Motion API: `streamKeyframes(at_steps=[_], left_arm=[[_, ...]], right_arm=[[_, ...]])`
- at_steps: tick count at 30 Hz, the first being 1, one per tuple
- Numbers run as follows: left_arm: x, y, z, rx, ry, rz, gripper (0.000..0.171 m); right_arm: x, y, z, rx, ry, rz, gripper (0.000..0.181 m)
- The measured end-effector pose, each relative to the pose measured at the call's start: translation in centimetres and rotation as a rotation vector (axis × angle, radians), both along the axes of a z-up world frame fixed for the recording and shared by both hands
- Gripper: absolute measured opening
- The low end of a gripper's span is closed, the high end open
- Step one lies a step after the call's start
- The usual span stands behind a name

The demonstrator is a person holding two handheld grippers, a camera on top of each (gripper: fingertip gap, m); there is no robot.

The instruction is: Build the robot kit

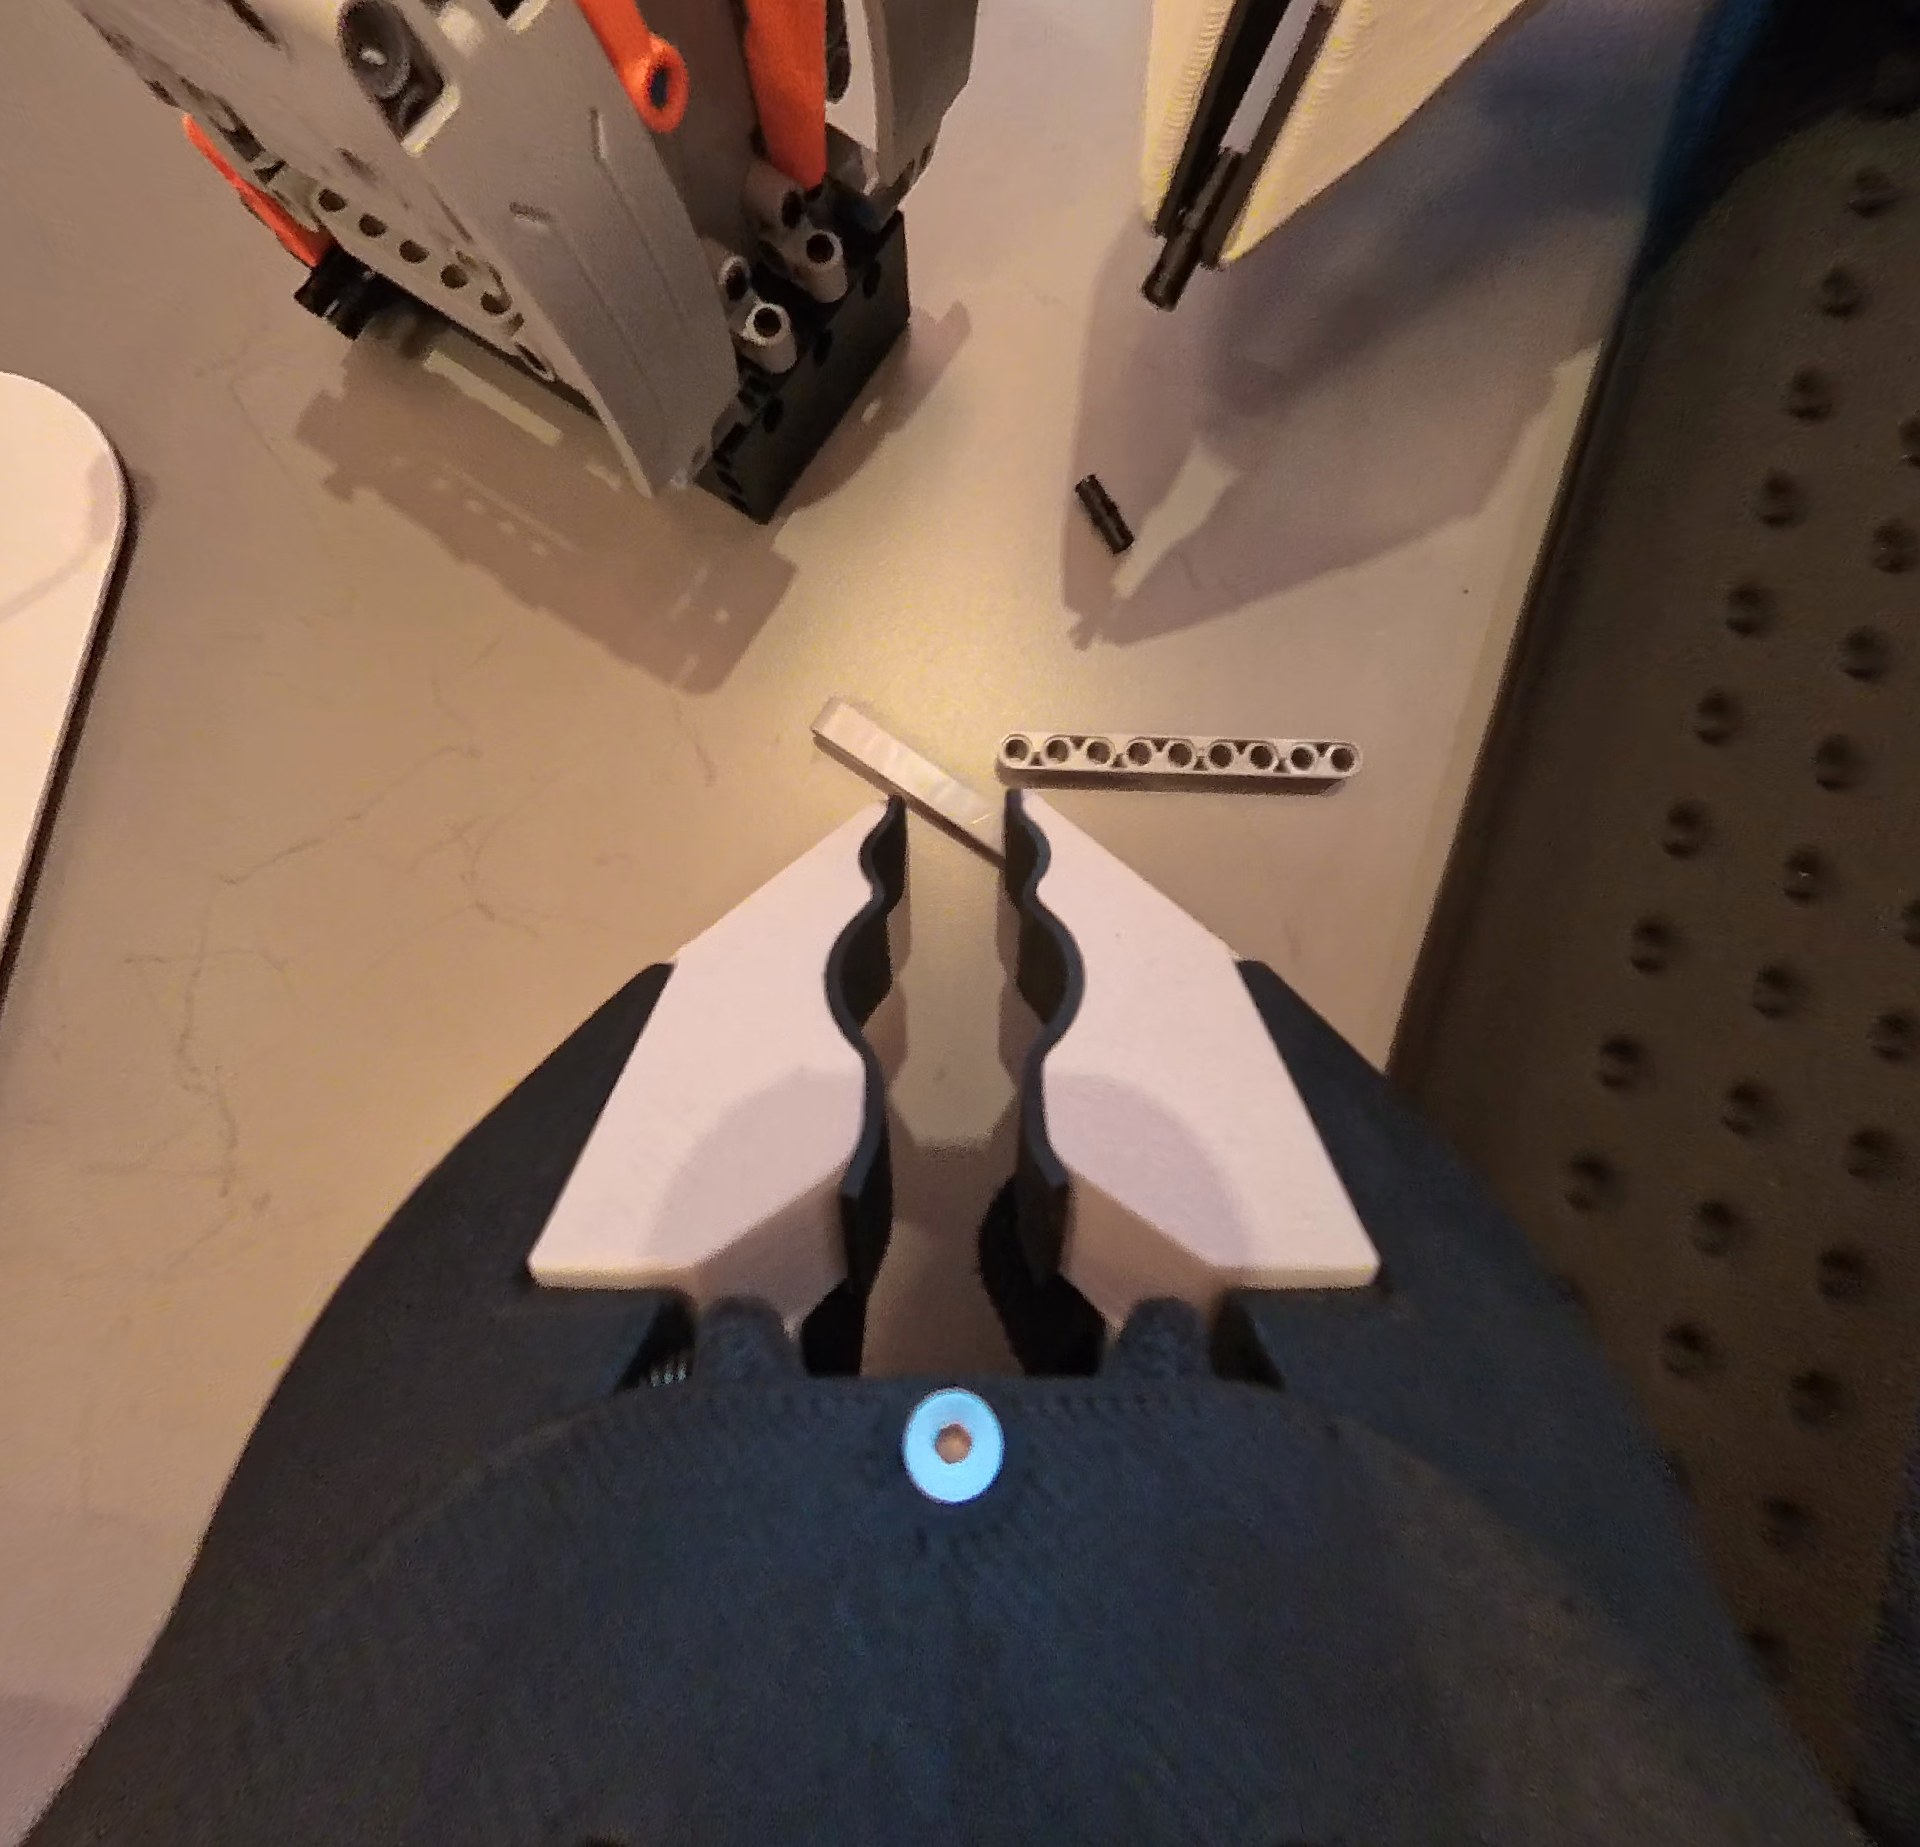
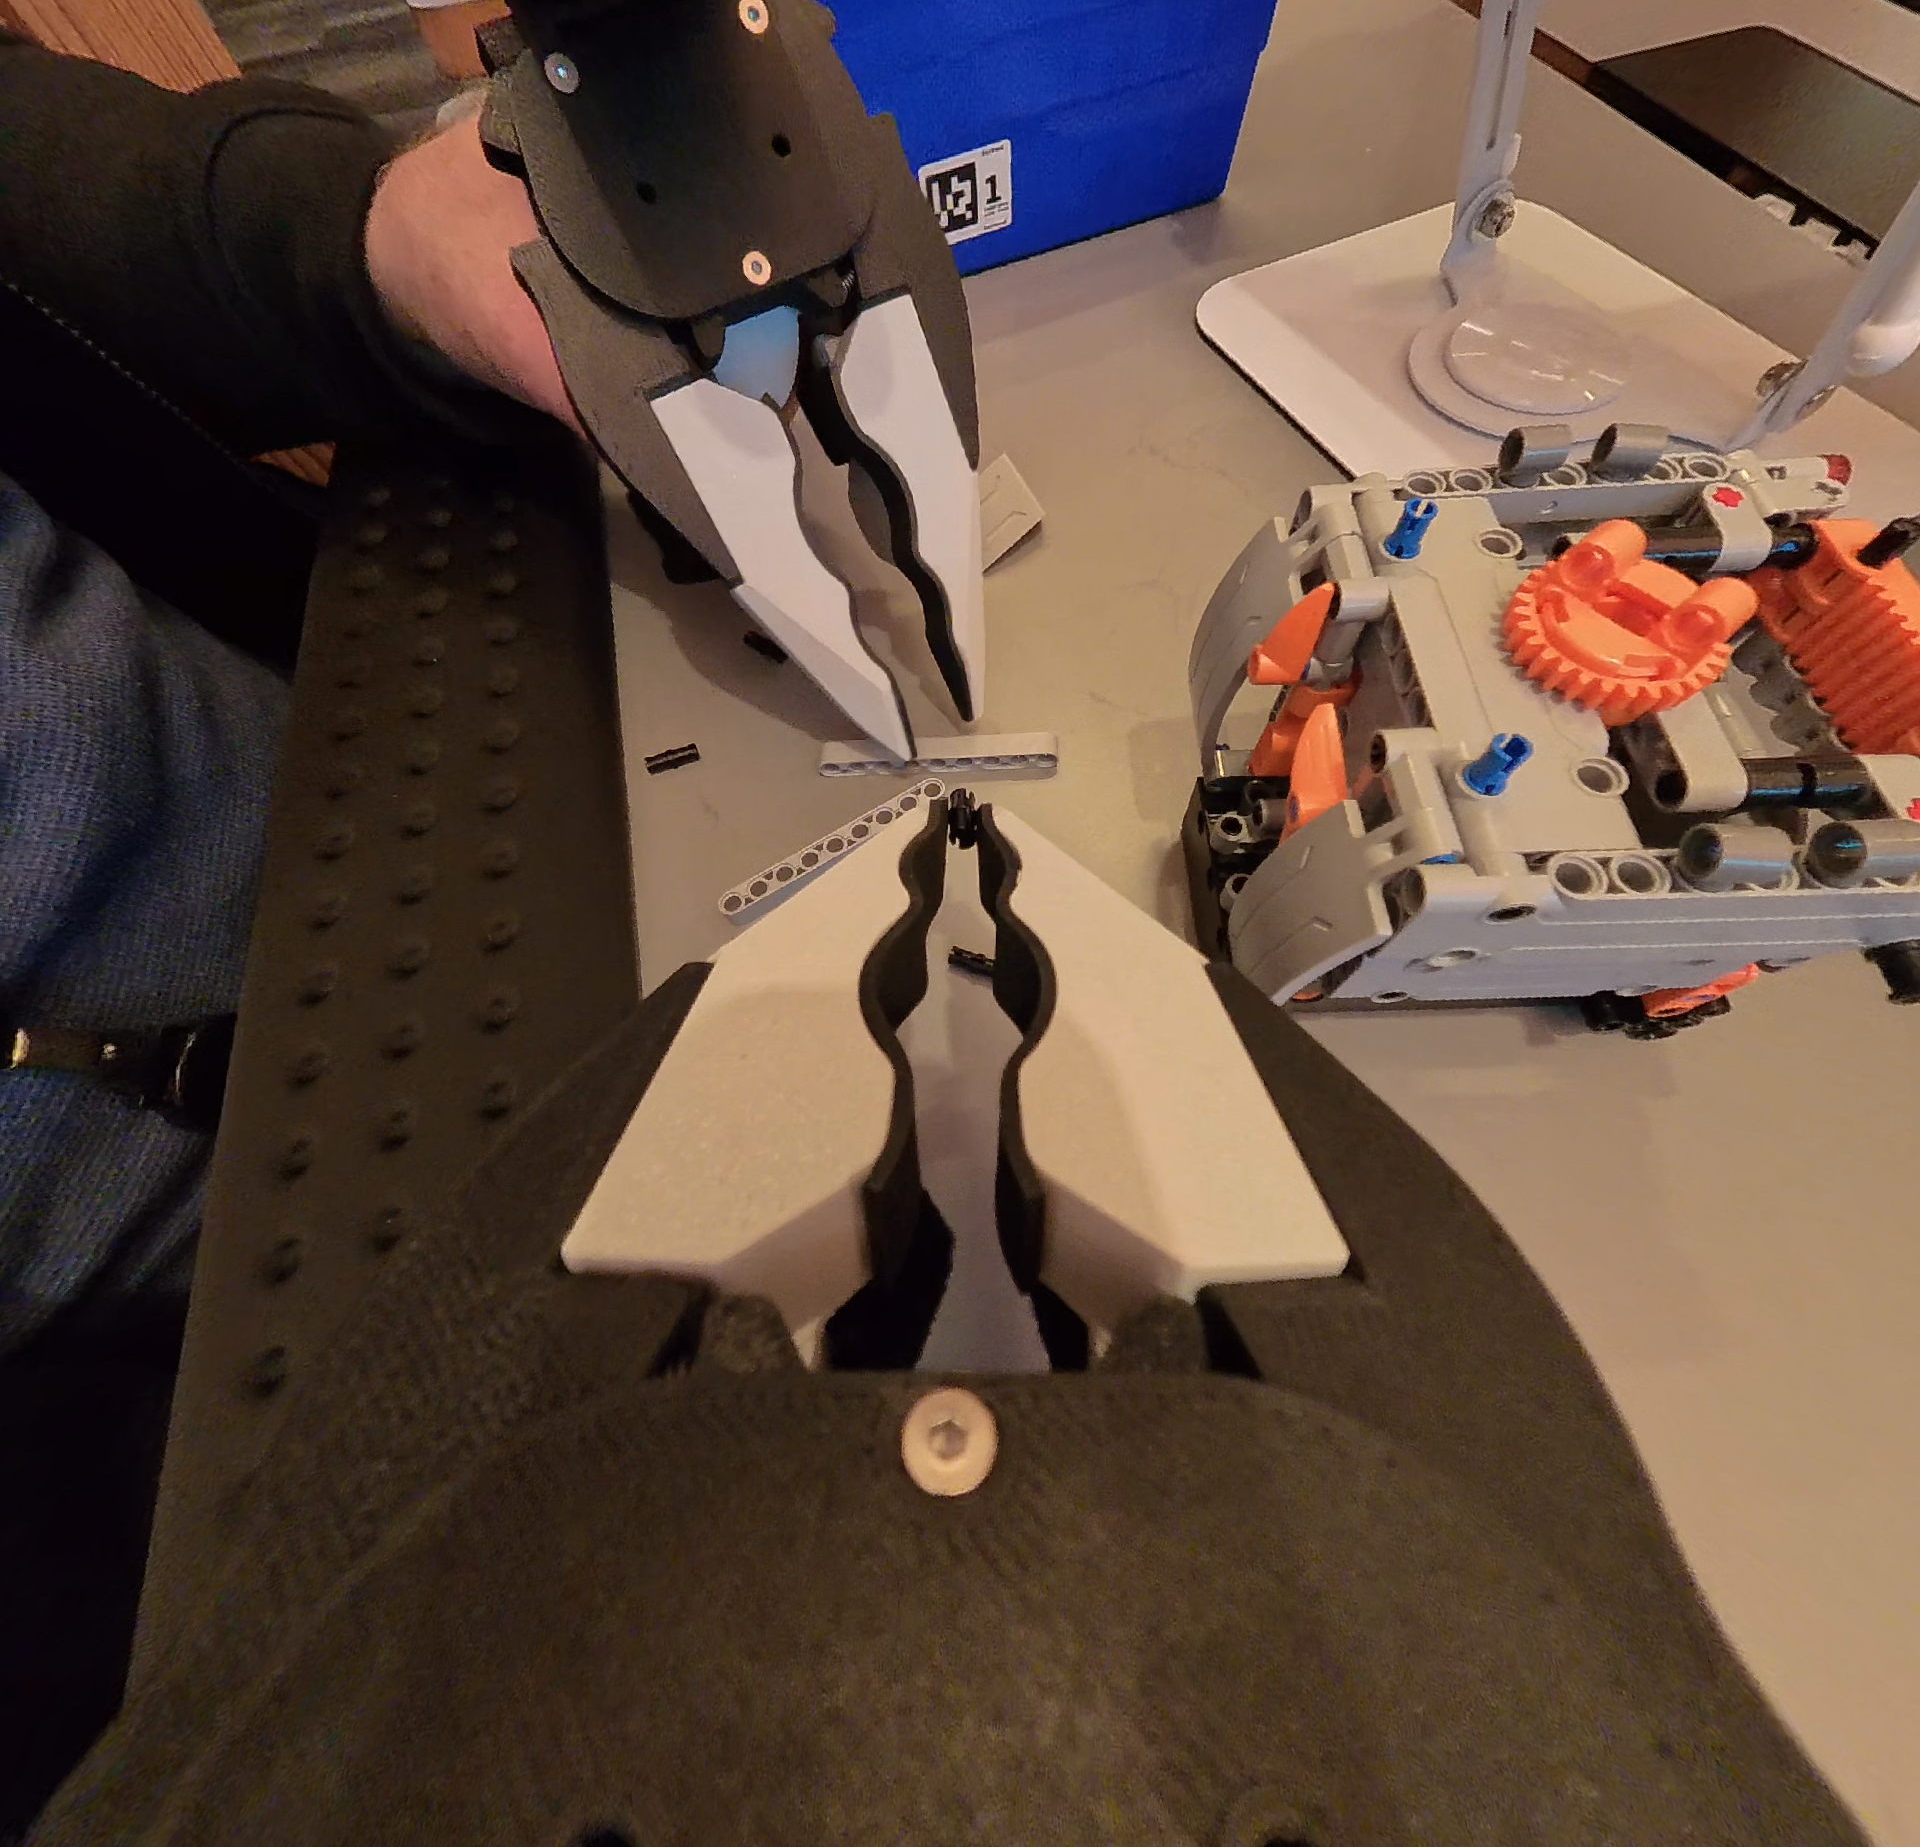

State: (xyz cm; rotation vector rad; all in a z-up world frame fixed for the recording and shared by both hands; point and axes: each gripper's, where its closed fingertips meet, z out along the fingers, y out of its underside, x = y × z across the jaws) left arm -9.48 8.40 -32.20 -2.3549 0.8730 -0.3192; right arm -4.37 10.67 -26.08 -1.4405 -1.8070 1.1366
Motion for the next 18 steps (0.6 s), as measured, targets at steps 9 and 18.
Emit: streamKeyframes(at_steps=[9,18], left_arm=[[1.6,-1.0,0.1,0.015,0.028,-0.047,0.018],[4.0,-1.7,-0.2,-0.042,0.018,0.011,0.020]], right_arm=[[-0.2,-0.7,-0.5,0.009,-0.023,0.031,0.003],[-0.2,-0.8,-0.6,0.022,-0.027,0.029,0.002]])
